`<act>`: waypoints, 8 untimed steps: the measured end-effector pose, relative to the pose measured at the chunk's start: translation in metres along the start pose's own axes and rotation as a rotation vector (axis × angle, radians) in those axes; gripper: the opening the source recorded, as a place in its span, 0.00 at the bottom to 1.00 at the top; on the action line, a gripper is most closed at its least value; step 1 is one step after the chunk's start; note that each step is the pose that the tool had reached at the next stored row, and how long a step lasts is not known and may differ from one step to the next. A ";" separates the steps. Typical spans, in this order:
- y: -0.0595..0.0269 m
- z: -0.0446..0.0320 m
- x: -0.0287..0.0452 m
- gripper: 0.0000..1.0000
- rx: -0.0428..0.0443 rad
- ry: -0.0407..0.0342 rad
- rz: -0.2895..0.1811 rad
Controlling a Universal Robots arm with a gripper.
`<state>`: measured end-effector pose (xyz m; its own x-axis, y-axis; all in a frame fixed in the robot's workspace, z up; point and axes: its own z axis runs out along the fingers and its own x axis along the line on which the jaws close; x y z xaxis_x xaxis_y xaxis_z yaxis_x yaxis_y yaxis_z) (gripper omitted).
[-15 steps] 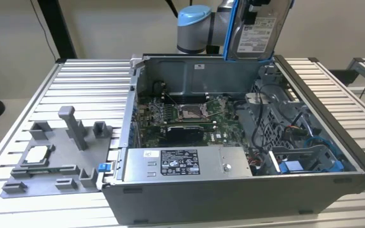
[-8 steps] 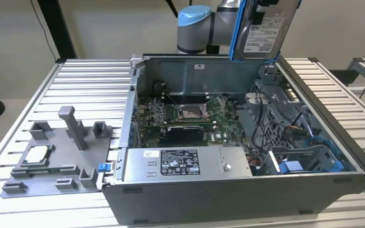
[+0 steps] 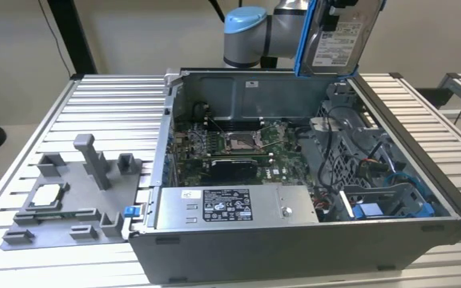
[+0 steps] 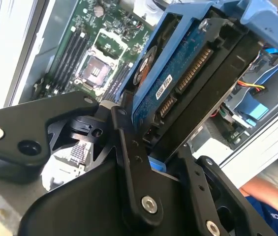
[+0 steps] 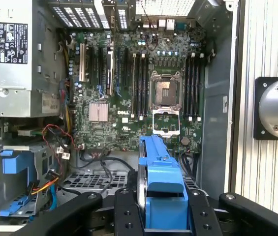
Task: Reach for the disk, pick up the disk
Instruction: 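Pick up the disk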
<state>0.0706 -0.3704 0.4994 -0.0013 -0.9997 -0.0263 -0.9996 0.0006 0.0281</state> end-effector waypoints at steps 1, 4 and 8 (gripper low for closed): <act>0.0000 0.0000 0.0000 0.00 0.0000 0.0000 0.000; -0.0031 -0.0001 0.0001 0.00 0.0000 0.0001 0.000; -0.0120 -0.0003 0.0000 0.00 0.0000 0.0000 0.000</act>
<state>0.0826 -0.3703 0.4994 -0.0012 -0.9997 -0.0263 -0.9996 0.0005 0.0281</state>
